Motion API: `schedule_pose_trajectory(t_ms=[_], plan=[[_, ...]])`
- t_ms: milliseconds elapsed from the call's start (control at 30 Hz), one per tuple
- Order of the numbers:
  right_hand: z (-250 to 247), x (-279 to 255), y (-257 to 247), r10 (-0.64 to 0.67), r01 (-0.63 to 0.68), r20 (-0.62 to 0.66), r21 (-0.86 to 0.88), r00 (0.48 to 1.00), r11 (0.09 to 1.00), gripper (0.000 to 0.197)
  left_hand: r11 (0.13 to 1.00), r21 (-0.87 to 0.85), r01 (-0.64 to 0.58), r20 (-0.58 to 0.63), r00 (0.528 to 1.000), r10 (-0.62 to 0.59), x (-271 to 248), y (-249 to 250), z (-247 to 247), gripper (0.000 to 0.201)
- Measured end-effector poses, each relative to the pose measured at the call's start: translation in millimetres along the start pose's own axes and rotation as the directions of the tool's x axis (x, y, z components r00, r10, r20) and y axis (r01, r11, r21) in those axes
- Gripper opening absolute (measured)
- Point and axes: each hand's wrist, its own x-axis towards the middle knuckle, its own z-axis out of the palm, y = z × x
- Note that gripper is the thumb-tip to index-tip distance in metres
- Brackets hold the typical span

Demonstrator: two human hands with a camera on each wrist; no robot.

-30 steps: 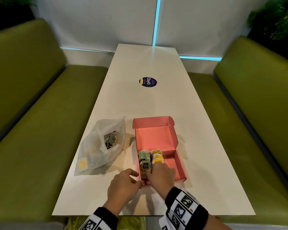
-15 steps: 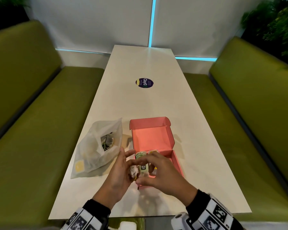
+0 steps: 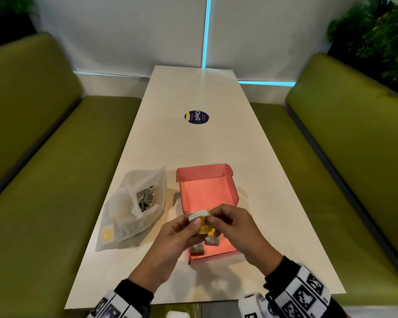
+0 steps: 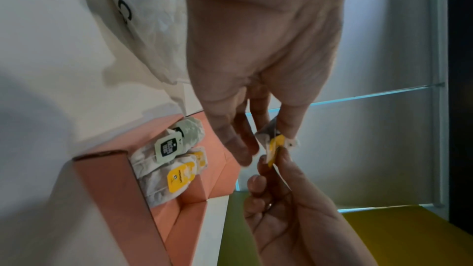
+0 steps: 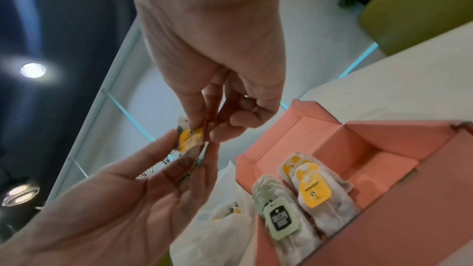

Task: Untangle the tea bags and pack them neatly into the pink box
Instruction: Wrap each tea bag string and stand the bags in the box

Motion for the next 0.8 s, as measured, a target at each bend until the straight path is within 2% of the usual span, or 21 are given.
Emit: schedule_pose_trajectory(t_ms=[133, 233, 333, 467, 600, 700, 800], plan=[[4, -4, 0, -0.054, 0.048, -0.116, -0.051, 0.992, 0.998, 0.024, 1.000, -0.026, -0.018, -0.119, 0.993, 0.014, 5, -2, 6, 0.030], [8, -10, -3, -0.033, 0.027, -0.087, -0.065, 0.996, 0.997, 0.040, 0.997, -0.069, -0.028, -0.150, 0.989, 0.018, 5, -2, 10, 0.027], [10, -9, -2, -0.001, -0.007, -0.098, -0.079, 0.995, 0.997, 0.033, 0.995, -0.094, -0.018, -0.125, 0.992, 0.006, 4, -1, 14, 0.024], [6, -7, -5, 0.068, -0.066, -0.046, 0.050, 0.997, 0.997, 0.018, 0.993, -0.115, 0.021, -0.140, 0.989, -0.037, 4, 0, 13, 0.021], [4, -8, -6, 0.132, -0.125, -0.027, 0.177, 0.991, 0.976, 0.016, 0.989, -0.140, 0.050, -0.187, 0.979, -0.076, 5, 1, 10, 0.014], [7, -10, -6, 0.142, -0.130, -0.041, 0.219, 0.989, 0.967, 0.014, 0.993, -0.104, 0.049, -0.188, 0.980, -0.068, 4, 3, 11, 0.018], [8, -11, -6, 0.133, -0.122, -0.035, 0.232, 0.991, 0.965, 0.022, 0.997, -0.066, 0.045, -0.196, 0.979, -0.057, 4, 3, 12, 0.018]])
